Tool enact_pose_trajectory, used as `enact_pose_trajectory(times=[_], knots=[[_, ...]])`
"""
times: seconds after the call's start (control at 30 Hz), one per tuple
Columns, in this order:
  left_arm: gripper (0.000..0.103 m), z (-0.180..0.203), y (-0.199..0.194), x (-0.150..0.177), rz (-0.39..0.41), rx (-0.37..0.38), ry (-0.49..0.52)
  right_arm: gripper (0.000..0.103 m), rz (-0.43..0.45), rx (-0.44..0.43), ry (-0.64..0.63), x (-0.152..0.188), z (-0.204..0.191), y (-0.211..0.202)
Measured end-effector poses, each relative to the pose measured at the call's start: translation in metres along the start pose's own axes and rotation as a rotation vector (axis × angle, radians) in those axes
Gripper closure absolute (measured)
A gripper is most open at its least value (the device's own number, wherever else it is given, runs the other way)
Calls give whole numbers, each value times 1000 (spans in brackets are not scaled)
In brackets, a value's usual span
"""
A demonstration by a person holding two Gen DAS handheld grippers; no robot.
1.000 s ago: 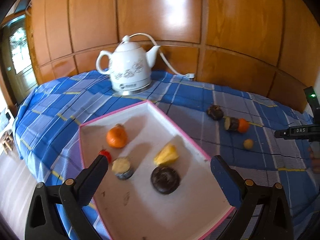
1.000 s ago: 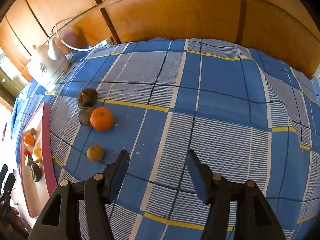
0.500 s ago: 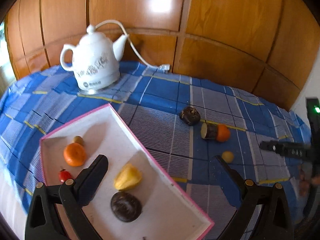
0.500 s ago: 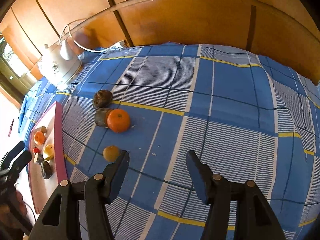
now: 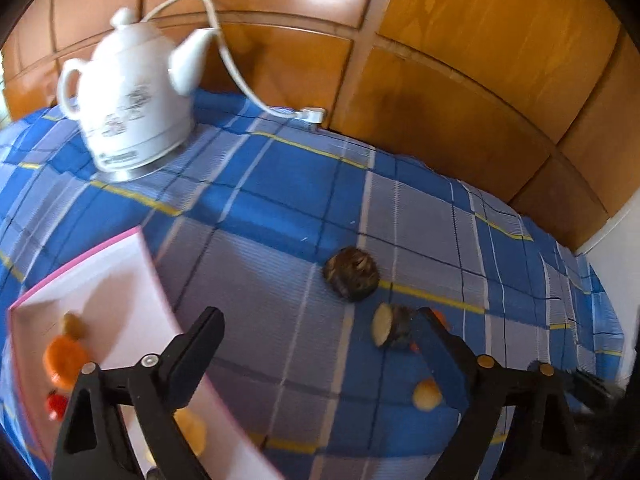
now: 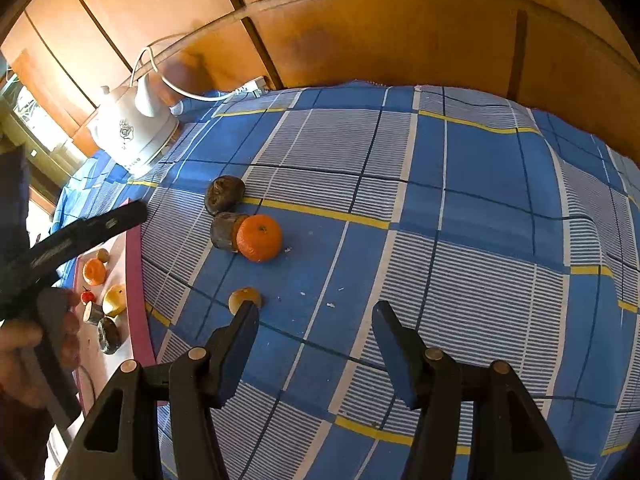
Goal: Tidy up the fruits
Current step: 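Reach the left tool to the dark brown round fruit and close on it, then lift the dark brown fruit with the left tool while the right tool grasps the tan round fruit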
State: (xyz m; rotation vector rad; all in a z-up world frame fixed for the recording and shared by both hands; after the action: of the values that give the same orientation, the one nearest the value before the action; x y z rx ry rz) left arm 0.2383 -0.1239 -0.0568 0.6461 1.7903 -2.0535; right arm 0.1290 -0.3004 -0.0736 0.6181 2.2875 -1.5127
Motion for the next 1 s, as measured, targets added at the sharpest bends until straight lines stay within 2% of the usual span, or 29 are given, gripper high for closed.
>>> enact_pose_trajectory(times=[0.3,0.47,0.53,0.57,0.6,0.83,1.0], knots=[[23,31,54,-19,-49,-27,65,43,3,-10,26,-2,3,-2],[28,37,84,-21,-111,-34,75,43,-4,-14,27,-1,2,0],[41,36,95,-17,-132,-43,77,43,-7,-14,27,-1,2,1],[43,38,94,-18,-105,-54,100,43,-9,-13,25,-1,1,2],[50,41,92,-16,-97,-49,124,43,-10,-11,24,-1,1,2],[51,24,73,-4,-96,-4,65,43,-3,8,26,-2,5,2],[51,20,30,3,-29,38,61,43,6,31,44,-3,13,1]])
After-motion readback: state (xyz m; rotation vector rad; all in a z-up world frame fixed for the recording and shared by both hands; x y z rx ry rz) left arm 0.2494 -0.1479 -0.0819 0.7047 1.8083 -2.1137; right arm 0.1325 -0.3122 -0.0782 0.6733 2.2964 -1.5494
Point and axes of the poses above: each gripper's, at about its wrist camera, not at the fingertips, and y roughly the way its jaws point, z to its right, x to its underside, the point moved 6 cm from there along y, roughly the way its jaws point, and after that the axes turned 8 degrees about -x, right-handed, at the moved point
